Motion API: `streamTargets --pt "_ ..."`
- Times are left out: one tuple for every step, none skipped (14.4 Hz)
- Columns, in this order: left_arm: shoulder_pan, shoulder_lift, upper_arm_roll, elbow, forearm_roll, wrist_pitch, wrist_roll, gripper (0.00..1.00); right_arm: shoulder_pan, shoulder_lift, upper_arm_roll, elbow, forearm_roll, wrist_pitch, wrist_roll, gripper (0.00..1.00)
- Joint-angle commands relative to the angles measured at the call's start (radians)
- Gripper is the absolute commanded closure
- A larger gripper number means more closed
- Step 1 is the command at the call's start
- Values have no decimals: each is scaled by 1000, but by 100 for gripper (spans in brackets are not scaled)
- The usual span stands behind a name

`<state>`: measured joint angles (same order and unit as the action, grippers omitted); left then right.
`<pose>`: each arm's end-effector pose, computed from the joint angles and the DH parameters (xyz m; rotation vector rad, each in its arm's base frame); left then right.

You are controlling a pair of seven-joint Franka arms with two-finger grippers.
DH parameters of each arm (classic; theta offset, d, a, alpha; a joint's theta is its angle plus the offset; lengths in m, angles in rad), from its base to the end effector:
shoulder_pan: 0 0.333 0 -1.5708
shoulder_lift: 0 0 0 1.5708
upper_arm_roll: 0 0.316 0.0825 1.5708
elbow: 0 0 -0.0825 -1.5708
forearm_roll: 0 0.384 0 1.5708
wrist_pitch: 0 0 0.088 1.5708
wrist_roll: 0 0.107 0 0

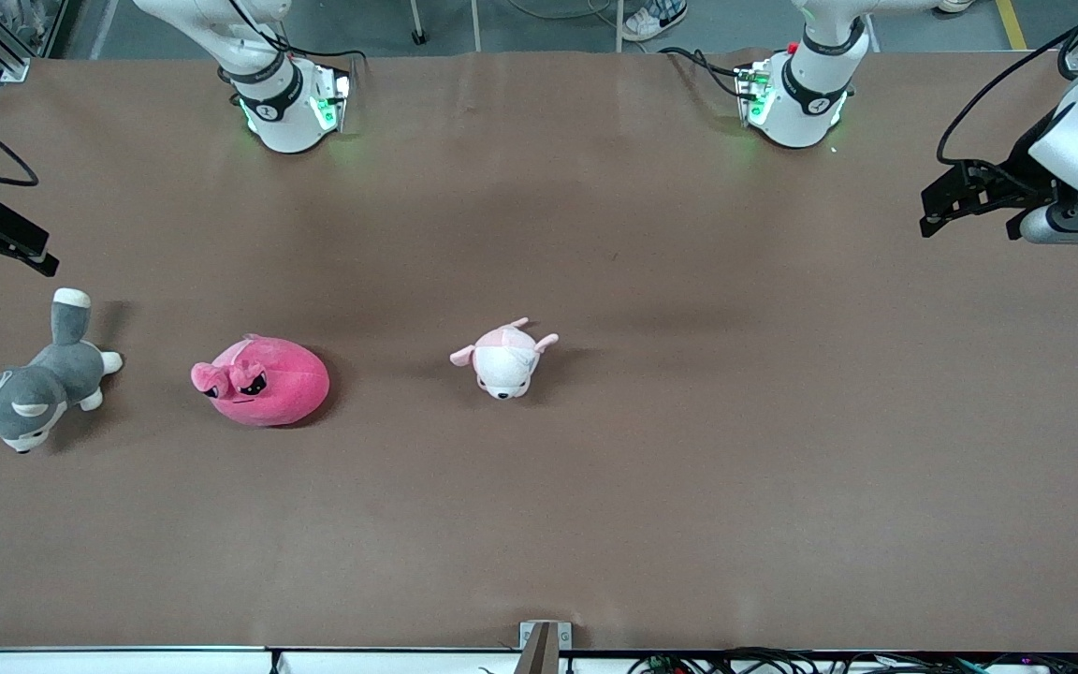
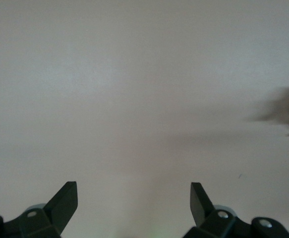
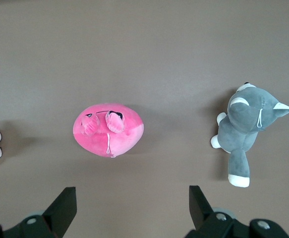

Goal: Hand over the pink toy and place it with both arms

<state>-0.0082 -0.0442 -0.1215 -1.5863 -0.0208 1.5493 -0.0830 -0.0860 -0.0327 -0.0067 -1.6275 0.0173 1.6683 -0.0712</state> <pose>0.5338 -0.0735 0.6393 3.1246 -0.0736 0.0081 0.5514 -0.0496 0.6246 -3.1278 0.0353 -0.1169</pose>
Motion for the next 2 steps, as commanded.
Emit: streamTargets --pt "2 10 2 23 -4 -6 12 0 2 -35 4 -48 -22 10 -7 0" --pt "2 10 2 23 -4 -6 12 0 2 -36 4 -48 -22 10 -9 0"
